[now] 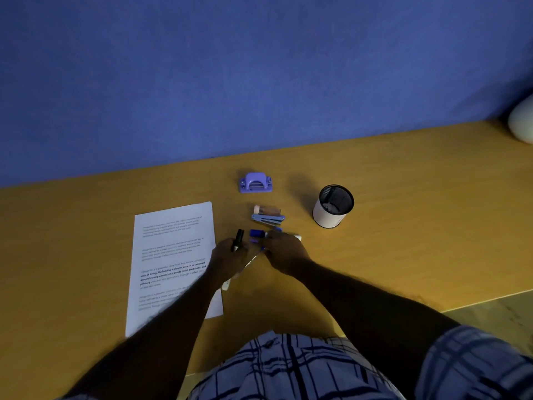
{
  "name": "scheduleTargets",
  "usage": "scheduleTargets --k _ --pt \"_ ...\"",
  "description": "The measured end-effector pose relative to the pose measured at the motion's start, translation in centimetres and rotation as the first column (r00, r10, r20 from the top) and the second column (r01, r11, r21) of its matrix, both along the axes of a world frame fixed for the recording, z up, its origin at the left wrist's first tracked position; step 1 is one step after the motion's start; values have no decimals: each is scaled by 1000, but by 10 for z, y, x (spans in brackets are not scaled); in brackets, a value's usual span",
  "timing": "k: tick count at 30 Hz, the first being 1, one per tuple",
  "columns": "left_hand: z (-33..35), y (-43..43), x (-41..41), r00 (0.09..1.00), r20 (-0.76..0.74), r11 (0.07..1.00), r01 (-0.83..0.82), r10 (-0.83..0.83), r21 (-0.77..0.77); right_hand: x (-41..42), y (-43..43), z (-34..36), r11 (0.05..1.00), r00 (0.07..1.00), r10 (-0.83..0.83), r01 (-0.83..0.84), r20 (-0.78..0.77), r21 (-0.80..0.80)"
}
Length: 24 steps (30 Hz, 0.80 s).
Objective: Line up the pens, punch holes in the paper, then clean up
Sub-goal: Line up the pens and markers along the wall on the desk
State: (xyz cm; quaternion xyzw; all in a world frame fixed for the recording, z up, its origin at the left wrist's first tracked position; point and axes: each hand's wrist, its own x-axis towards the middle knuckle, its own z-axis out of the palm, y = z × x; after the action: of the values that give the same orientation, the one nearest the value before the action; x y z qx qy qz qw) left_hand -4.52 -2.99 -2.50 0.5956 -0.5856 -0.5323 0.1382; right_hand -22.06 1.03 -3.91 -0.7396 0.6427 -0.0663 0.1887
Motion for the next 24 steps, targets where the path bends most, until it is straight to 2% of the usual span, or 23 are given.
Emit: scheduleTargets --k 3,5,11,17,21,24 --pt "-1 -3 7 999 29 1000 14 -14 -19 -1 -9 1 980 965 182 -193 -189 -41" --pt "-1 -3 8 998 57 999 36 -34 -38 -2 -12 0 963 937 233 -259 -262 -71" --pt "1 -6 7 959 211 971 215 -189 -108 -4 -16 7 936 931 284 -321 -228 -146" --pt "6 -3 0 955 133 953 281 -266 -111 -14 -16 18 957 965 232 -249 -121 -152" --pt "-2 -3 5 971 138 978 203 -193 -57 -19 -5 18 982 998 -2 13 57 -189" --pt "-7 0 13 993 57 995 102 -101 -19 -27 2 12 989 998 -65 63 -14 -135"
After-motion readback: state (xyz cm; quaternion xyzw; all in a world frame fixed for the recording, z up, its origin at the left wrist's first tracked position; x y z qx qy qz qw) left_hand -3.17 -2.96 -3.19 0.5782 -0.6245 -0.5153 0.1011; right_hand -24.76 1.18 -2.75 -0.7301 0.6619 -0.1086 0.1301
